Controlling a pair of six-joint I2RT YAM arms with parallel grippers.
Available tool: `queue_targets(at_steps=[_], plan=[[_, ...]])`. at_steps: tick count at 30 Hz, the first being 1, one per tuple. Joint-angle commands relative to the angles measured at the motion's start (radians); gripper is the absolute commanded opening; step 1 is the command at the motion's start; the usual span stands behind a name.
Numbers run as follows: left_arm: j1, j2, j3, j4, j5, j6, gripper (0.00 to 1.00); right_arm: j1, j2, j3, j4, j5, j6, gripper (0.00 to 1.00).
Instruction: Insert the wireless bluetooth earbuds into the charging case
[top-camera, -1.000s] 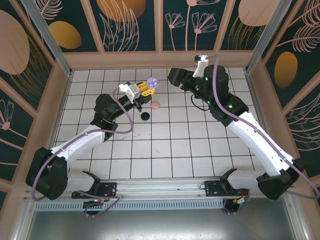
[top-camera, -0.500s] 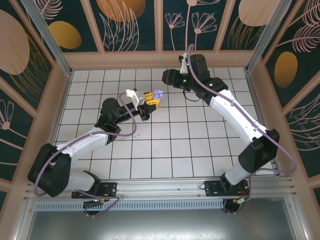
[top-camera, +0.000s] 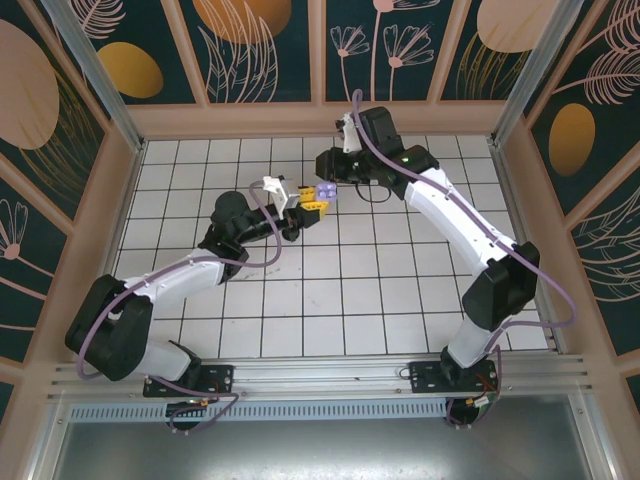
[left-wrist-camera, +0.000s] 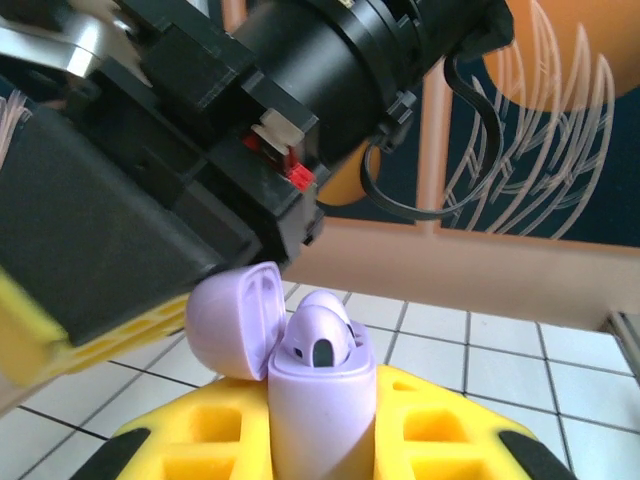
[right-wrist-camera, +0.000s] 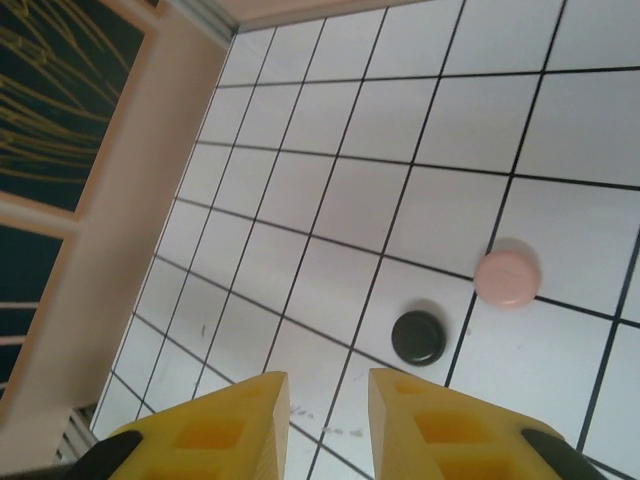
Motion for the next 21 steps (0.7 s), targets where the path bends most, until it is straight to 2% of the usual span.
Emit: queue_targets(at_steps=[1, 12, 21], plan=[[-0.006, 0.019, 0.044, 0.017, 0.011, -0.005, 0.00, 0.031, 0.008, 0.025, -0.081, -0.033, -0.048, 0.26], [-0.006, 0.041, 0.078, -0.002, 0.003, 0.012, 0.00, 0.066, -0.160, -0.152, -0.089, -0.031, -0.035, 0.20], [-0.006, 0.048, 0.083, -0.002, -0.003, 0.010, 0.00, 0.059, -0.263, -0.213, -0.079, 0.016, -0.006, 0.20]])
